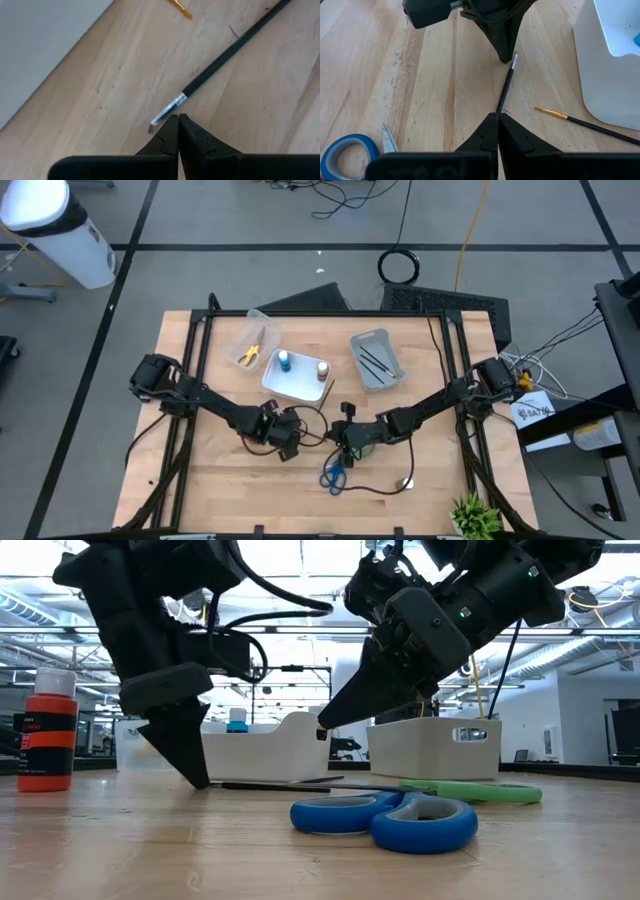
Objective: Pick & Place Paint Supplies
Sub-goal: Put the silver and black paintbrush into the gray bin
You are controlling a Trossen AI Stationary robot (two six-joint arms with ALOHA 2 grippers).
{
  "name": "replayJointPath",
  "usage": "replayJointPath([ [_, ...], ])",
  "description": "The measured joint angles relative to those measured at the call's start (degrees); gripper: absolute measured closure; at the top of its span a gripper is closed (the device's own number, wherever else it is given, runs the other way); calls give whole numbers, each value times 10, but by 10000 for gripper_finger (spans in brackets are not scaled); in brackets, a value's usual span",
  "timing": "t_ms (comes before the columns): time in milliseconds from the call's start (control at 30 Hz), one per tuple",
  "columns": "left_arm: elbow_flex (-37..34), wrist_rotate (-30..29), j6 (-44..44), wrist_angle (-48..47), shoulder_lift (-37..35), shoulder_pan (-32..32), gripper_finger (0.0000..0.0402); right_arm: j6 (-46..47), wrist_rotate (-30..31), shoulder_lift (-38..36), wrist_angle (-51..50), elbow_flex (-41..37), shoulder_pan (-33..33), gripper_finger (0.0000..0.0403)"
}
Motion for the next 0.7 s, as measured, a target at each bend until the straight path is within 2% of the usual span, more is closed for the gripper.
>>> replayJointPath([
  [200, 0, 3, -2, 0, 0, 2, 379, 0, 0, 0, 0, 0, 0, 403],
  [333, 0, -3, 8, 0, -2, 2, 394, 0, 0, 0, 0, 0, 0, 403],
  [567, 0, -92, 6, 9, -20, 3, 375, 0, 0, 0, 0, 0, 0, 403],
  [700, 0, -100, 7, 13, -20, 4, 370, 2, 0, 0, 1, 0, 0, 403],
])
